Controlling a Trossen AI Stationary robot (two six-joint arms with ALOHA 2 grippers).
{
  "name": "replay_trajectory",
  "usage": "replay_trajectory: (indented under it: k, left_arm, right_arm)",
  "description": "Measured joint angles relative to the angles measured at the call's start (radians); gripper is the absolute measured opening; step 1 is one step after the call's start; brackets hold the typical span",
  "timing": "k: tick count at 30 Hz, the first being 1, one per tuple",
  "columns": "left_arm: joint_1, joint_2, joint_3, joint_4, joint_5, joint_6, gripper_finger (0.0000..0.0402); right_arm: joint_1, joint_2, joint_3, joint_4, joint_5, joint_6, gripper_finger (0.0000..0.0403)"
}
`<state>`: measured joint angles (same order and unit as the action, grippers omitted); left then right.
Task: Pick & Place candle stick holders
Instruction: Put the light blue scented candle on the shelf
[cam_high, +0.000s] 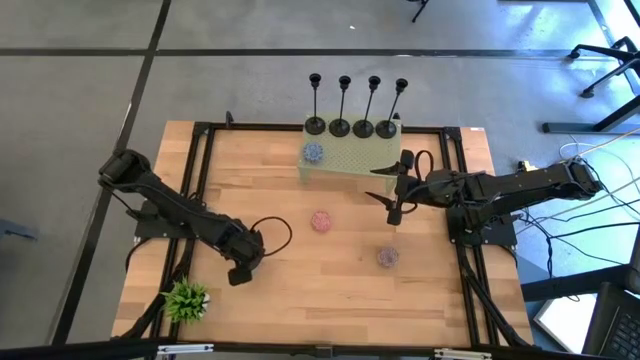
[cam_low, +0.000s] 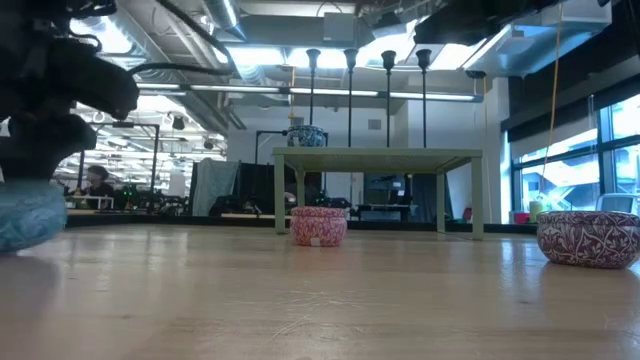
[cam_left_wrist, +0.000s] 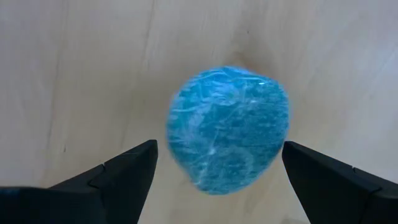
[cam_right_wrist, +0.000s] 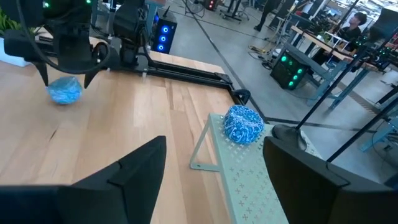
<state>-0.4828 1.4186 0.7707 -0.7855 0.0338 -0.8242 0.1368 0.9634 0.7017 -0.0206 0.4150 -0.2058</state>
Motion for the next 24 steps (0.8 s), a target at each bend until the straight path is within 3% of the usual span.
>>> replay_trajectory:
  k: [24]
  left_arm:
    - [0.000,0.043,0.001,0.115,-0.075,0.000,0.0342]
  right_arm:
    - [0.000,0.000,0.000,0.001,0.000,0.000,0.0273]
